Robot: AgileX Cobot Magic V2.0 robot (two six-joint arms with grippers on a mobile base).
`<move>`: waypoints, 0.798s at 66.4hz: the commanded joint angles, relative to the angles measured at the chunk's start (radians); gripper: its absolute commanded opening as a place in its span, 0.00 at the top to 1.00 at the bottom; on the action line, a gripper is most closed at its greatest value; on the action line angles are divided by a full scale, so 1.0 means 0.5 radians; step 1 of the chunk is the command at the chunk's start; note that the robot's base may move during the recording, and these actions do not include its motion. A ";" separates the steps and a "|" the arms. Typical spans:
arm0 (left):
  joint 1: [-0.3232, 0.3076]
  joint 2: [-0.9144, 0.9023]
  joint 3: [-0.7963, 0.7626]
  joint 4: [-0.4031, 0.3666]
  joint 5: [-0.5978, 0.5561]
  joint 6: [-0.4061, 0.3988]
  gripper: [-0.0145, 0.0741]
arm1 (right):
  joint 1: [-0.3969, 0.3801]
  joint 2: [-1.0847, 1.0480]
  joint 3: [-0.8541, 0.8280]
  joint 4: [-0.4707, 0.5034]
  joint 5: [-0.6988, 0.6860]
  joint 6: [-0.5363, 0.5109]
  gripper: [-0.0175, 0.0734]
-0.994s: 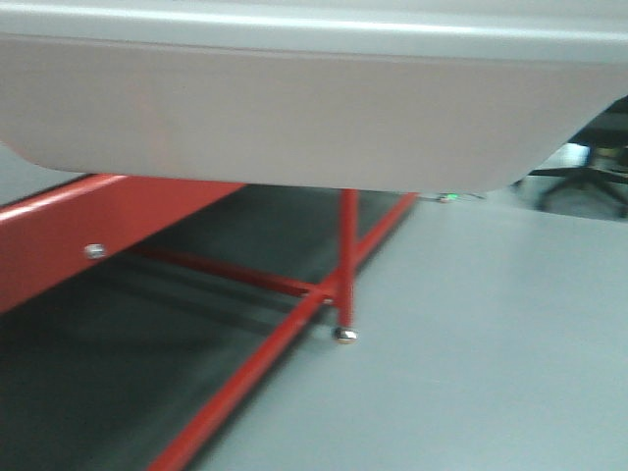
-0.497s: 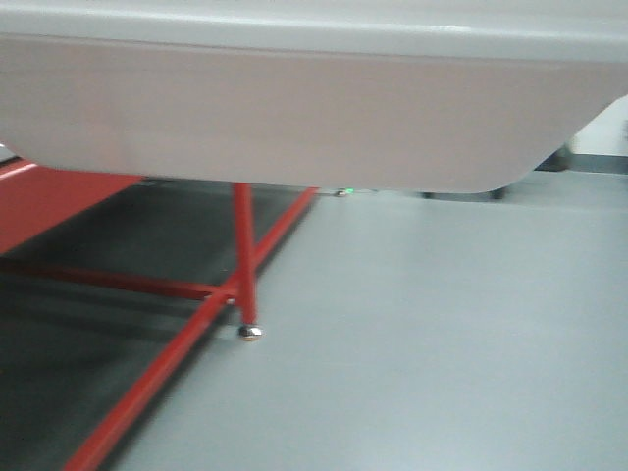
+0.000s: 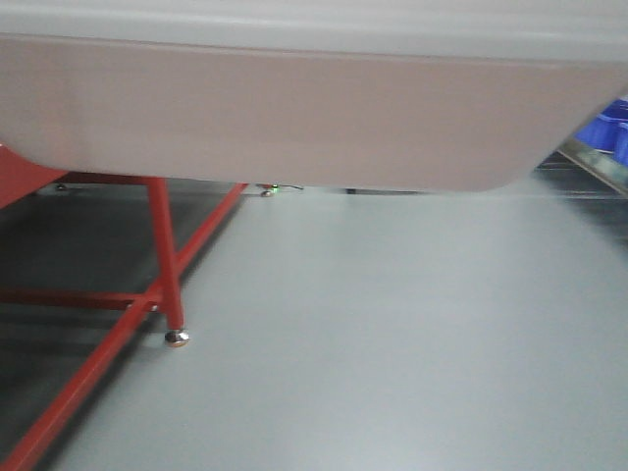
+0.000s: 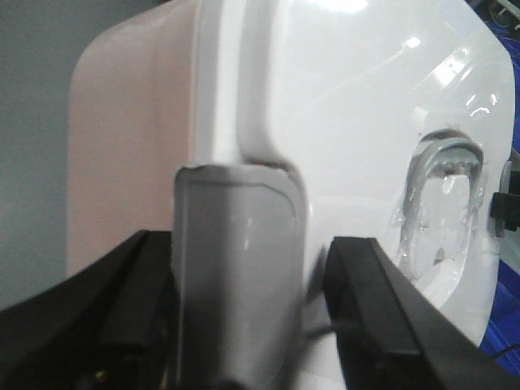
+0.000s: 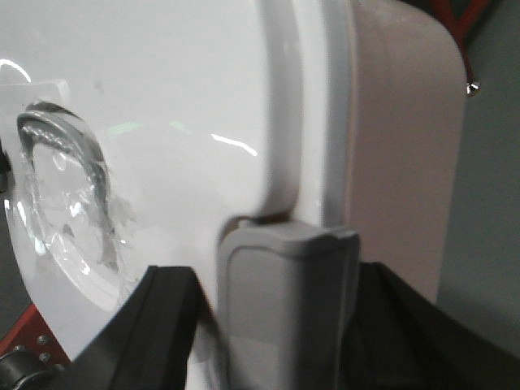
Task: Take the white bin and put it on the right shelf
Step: 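Hold the bin with both grippers while driving toward the shelf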
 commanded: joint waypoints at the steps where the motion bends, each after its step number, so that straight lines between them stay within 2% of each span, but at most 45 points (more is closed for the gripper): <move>1: -0.053 -0.028 -0.069 -0.364 0.377 0.018 0.56 | 0.039 -0.027 -0.060 0.418 0.229 -0.034 0.41; 53: -0.053 -0.028 -0.069 -0.364 0.377 0.018 0.56 | 0.039 -0.027 -0.060 0.418 0.229 -0.034 0.41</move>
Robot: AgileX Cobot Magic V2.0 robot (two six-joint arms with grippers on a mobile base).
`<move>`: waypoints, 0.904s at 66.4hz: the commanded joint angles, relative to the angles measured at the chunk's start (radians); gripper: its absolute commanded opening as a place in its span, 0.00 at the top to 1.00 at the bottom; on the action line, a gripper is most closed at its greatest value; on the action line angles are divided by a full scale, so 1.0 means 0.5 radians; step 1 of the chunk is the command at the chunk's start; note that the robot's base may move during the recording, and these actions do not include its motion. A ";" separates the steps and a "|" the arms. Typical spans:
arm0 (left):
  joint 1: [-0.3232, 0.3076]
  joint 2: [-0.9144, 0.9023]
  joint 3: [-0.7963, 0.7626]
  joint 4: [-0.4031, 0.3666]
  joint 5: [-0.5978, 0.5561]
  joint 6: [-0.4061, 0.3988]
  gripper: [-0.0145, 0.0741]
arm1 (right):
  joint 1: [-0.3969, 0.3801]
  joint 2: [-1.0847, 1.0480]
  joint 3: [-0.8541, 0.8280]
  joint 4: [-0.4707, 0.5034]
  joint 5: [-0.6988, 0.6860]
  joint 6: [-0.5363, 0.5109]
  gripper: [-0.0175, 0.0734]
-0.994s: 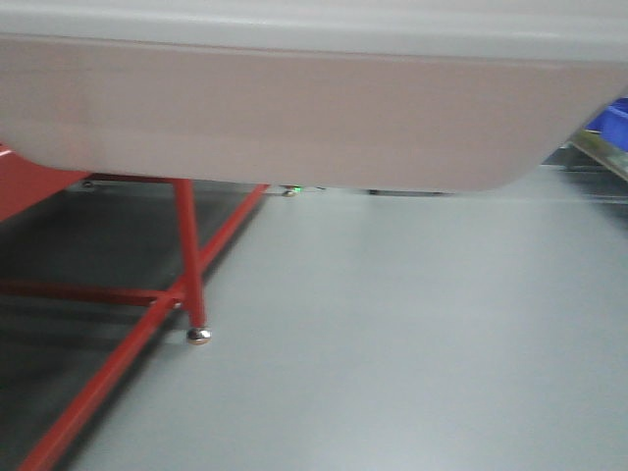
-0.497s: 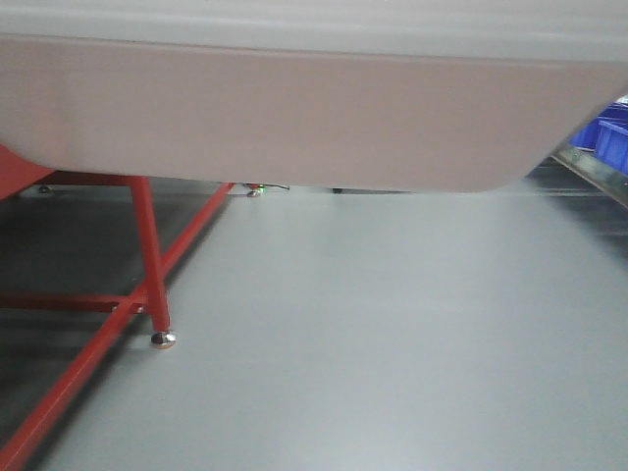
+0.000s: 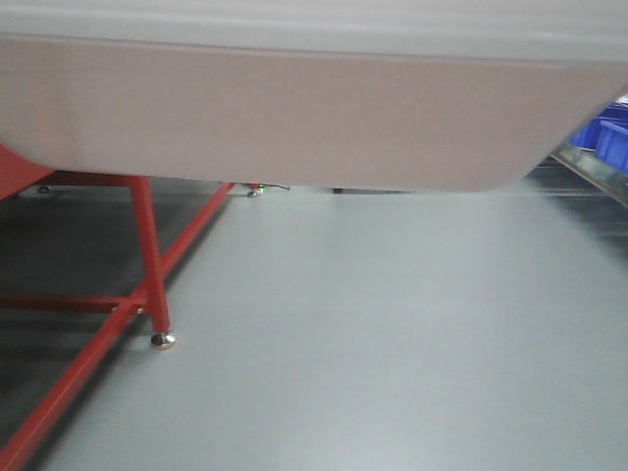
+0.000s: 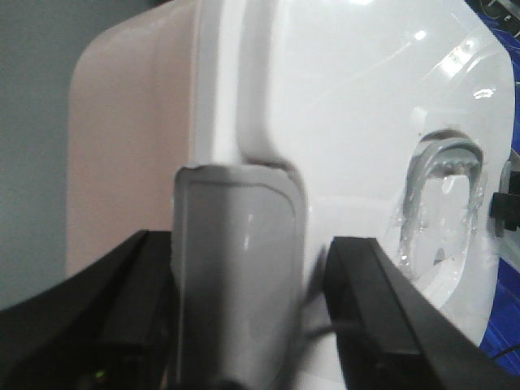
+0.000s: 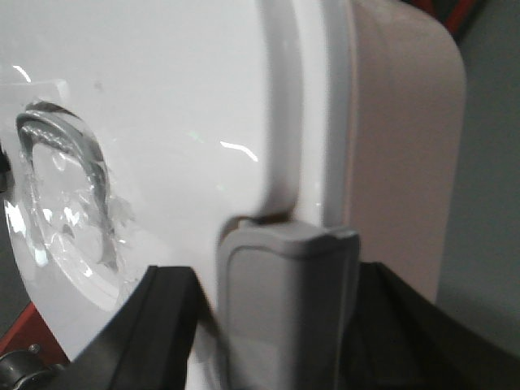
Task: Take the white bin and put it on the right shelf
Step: 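Hold the bin with both grippers while driving toward the shelf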
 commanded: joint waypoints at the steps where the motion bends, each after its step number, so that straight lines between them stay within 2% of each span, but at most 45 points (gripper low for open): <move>1: -0.053 -0.023 -0.069 -0.364 0.377 0.018 0.56 | 0.039 -0.027 -0.060 0.418 0.229 -0.034 0.41; 60: -0.053 -0.023 -0.069 -0.364 0.377 0.018 0.56 | 0.039 -0.027 -0.060 0.418 0.229 -0.034 0.41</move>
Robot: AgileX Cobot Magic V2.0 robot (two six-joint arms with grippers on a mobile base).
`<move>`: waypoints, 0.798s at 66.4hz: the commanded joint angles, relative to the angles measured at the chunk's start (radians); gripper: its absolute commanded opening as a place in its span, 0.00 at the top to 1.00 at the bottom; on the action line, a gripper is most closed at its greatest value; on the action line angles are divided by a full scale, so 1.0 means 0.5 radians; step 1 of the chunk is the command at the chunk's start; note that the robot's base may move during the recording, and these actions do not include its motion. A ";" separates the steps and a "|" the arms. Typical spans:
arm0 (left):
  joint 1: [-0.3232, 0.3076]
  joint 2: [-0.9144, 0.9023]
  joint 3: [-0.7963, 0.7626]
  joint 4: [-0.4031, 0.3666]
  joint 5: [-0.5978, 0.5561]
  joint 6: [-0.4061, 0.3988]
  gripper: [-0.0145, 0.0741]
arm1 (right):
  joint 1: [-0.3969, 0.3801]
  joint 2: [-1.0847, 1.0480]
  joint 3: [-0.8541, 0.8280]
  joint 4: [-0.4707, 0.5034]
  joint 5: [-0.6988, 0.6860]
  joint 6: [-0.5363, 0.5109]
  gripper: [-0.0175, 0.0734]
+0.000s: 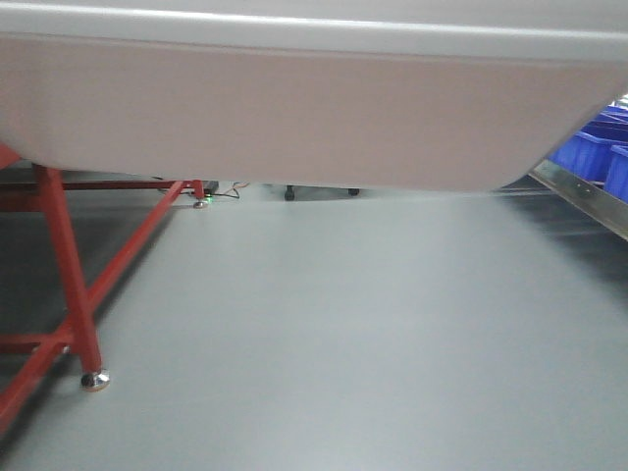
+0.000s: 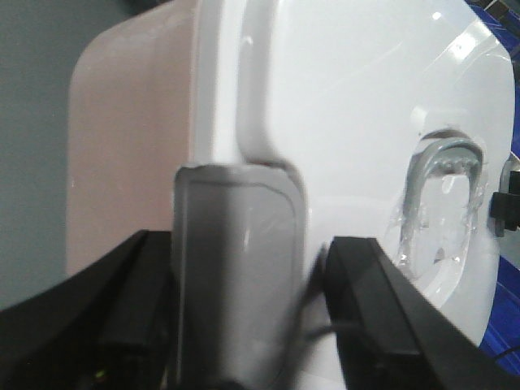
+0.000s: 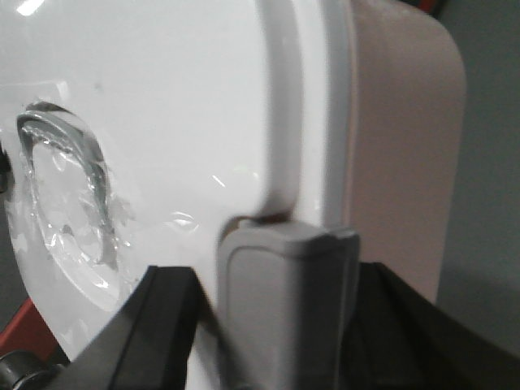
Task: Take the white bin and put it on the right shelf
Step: 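Hold the bin with both grippers while driving toward the shelf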
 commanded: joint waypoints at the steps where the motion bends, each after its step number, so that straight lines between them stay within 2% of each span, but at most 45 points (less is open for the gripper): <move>1: -0.053 -0.023 -0.069 -0.364 0.377 0.018 0.56 | 0.039 -0.027 -0.060 0.418 0.229 -0.034 0.41; 53: -0.053 -0.023 -0.069 -0.364 0.377 0.018 0.56 | 0.039 -0.027 -0.060 0.418 0.229 -0.034 0.41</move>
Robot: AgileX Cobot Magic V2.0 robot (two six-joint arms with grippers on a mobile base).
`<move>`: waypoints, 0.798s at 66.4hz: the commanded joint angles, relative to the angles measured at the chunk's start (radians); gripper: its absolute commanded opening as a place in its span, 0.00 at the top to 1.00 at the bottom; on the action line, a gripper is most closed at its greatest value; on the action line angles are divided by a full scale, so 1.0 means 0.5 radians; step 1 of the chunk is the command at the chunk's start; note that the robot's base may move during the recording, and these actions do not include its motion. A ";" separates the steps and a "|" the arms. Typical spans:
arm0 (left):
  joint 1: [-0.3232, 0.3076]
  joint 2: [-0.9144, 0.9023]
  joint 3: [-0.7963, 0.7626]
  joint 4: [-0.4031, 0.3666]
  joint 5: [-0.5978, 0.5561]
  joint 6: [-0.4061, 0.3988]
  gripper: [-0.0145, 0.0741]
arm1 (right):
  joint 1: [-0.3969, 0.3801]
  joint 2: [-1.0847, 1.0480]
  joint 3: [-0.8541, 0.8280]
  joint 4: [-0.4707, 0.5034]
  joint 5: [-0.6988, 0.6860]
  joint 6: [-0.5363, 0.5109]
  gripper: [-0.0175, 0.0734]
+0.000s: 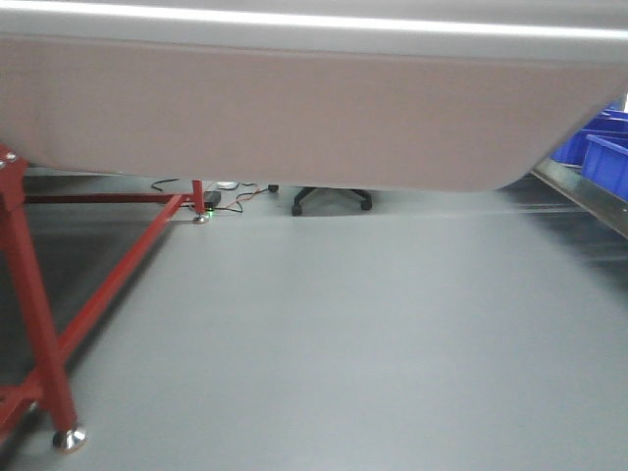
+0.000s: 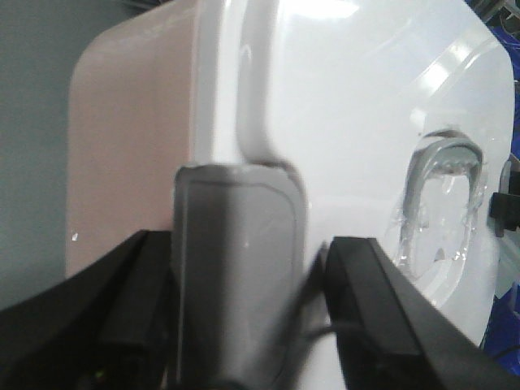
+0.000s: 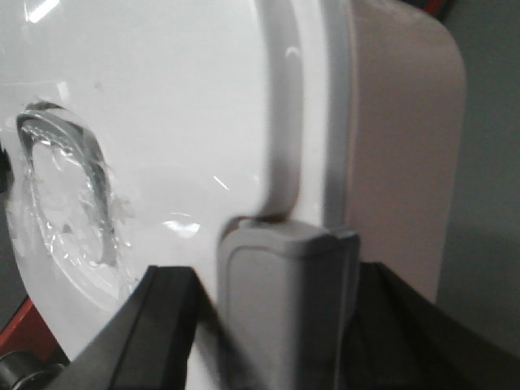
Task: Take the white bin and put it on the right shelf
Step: 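Hold the bin with both grippers while driving toward the shelf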
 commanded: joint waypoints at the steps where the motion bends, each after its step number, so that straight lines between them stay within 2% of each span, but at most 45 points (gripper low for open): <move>1: -0.053 -0.023 -0.069 -0.364 0.377 0.018 0.56 | 0.039 -0.027 -0.060 0.418 0.229 -0.034 0.41; 53: -0.053 -0.023 -0.069 -0.361 0.377 0.018 0.56 | 0.039 -0.027 -0.060 0.418 0.229 -0.034 0.41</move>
